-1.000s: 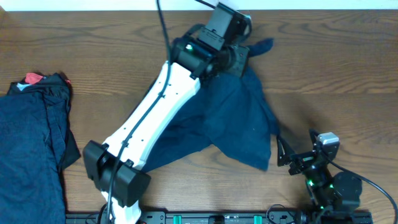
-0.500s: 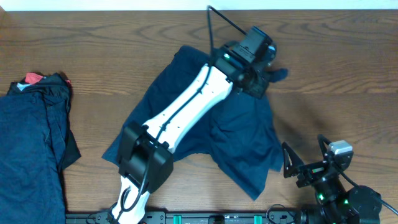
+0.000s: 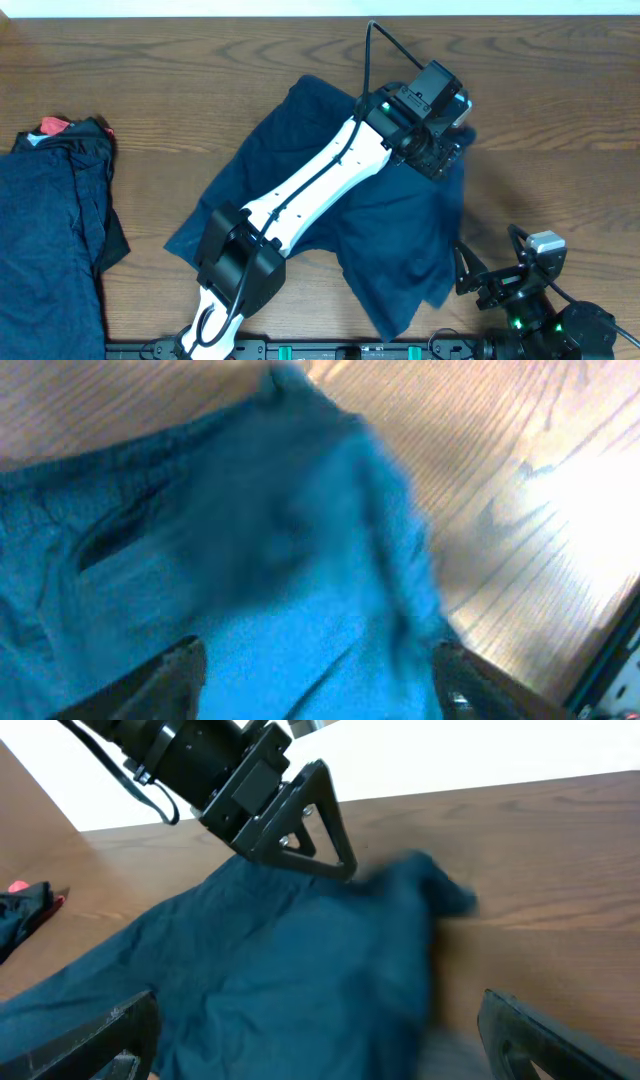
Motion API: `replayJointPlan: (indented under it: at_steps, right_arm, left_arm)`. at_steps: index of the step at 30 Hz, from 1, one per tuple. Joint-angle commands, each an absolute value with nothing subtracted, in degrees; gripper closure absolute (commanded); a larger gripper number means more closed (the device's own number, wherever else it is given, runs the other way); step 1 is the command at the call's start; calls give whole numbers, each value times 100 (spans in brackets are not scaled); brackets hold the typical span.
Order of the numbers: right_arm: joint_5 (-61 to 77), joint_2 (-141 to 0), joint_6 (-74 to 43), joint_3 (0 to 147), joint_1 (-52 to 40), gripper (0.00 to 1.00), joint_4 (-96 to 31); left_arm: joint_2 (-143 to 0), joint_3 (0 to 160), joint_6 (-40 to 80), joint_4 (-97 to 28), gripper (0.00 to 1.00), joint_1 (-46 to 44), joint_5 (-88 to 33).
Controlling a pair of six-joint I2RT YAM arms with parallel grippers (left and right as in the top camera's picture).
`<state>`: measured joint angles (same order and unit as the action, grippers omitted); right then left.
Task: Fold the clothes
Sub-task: 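Release the shorts and move the right gripper to their right edge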
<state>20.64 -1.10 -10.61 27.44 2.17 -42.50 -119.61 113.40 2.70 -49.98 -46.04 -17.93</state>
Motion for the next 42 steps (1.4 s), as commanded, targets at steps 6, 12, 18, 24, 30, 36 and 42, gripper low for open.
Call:
replayJointPlan:
  at_steps: [6, 12, 18, 24, 30, 36, 42]
  right_arm:
    - [2519, -115, -1009, 2845, 217, 1, -4423]
    - [2617, -231, -1131, 2845, 217, 1, -4978]
    - [2617, -797, -1584, 2845, 217, 1, -4925]
    - [2617, -1684, -1581, 2851, 217, 1, -4711]
    - [2502, -2851, -1496, 3301, 217, 1, -4665]
    - [2375, -4224, -1138, 4298, 217, 1, -5083]
    - [2383, -5398, -797, 4998, 217, 1, -5607]
  left_arm:
    - [-11522, 11437, 416, -5022, 2, -3942, -1837]
    - [-11087, 11434, 849, -5548, 2, -3022, -1868]
    - [-10991, 11415, 845, -6713, 19, -2080, -1883]
    - [-10989, 10868, 821, -7238, 48, -1592, -1883]
    - [-10794, 9544, 991, -6772, 55, -1675, -1883]
    - [-9795, 7579, 1712, -5443, 55, -1734, -1883]
    - [-8383, 6202, 2298, -4930, 54, -1732, -1553]
